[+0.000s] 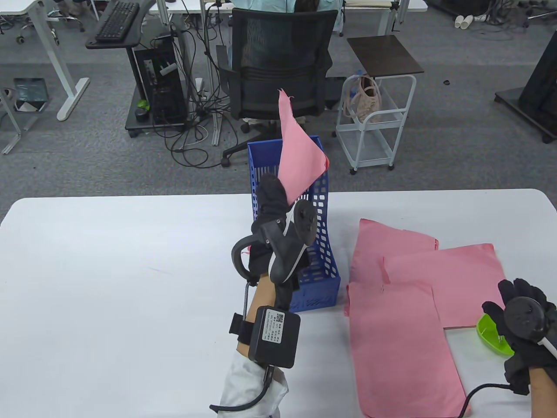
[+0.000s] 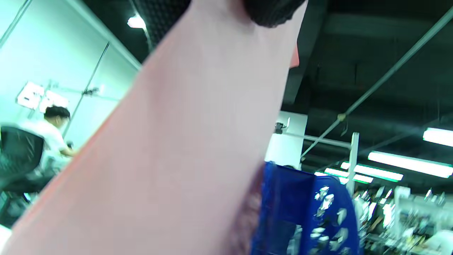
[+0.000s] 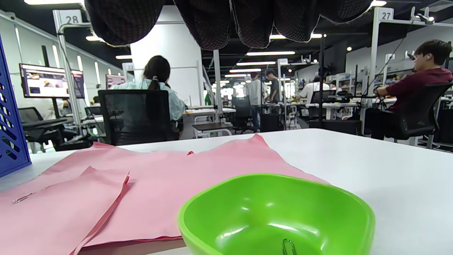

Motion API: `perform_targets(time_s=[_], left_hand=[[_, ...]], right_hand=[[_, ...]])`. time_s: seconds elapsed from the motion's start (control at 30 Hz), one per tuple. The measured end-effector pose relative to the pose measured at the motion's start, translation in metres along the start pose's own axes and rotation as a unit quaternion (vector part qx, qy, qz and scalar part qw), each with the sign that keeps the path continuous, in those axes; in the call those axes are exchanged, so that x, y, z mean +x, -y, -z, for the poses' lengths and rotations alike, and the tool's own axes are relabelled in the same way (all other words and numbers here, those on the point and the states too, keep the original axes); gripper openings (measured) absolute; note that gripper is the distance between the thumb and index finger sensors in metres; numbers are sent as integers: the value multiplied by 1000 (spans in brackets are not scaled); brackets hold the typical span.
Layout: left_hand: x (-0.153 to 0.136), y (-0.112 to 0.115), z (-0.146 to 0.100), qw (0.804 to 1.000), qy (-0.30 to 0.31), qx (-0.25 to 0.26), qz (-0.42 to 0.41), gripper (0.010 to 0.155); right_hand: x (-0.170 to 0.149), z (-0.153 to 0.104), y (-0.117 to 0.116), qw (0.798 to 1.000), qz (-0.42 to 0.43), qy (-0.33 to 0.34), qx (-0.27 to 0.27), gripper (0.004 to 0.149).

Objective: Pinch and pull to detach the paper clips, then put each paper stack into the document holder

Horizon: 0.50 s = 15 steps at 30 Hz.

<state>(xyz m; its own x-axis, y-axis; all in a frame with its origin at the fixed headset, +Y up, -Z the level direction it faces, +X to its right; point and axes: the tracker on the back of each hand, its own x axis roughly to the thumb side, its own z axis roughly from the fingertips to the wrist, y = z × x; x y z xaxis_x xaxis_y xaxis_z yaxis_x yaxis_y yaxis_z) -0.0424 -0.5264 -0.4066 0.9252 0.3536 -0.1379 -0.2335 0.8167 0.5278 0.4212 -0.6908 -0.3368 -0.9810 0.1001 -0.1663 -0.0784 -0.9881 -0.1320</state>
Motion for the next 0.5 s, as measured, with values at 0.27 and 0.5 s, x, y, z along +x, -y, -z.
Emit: perform_targets(time_s=[0.27,0.5], left_hand=[[-31,74,-29,987,27,-50,-147,60],[-50,122,-48,983,13,-93,-155,61]], right_hand=[[4,0,-4,1000,-15,7,1,70],[7,0,-7,1000,-27,11,4,70]])
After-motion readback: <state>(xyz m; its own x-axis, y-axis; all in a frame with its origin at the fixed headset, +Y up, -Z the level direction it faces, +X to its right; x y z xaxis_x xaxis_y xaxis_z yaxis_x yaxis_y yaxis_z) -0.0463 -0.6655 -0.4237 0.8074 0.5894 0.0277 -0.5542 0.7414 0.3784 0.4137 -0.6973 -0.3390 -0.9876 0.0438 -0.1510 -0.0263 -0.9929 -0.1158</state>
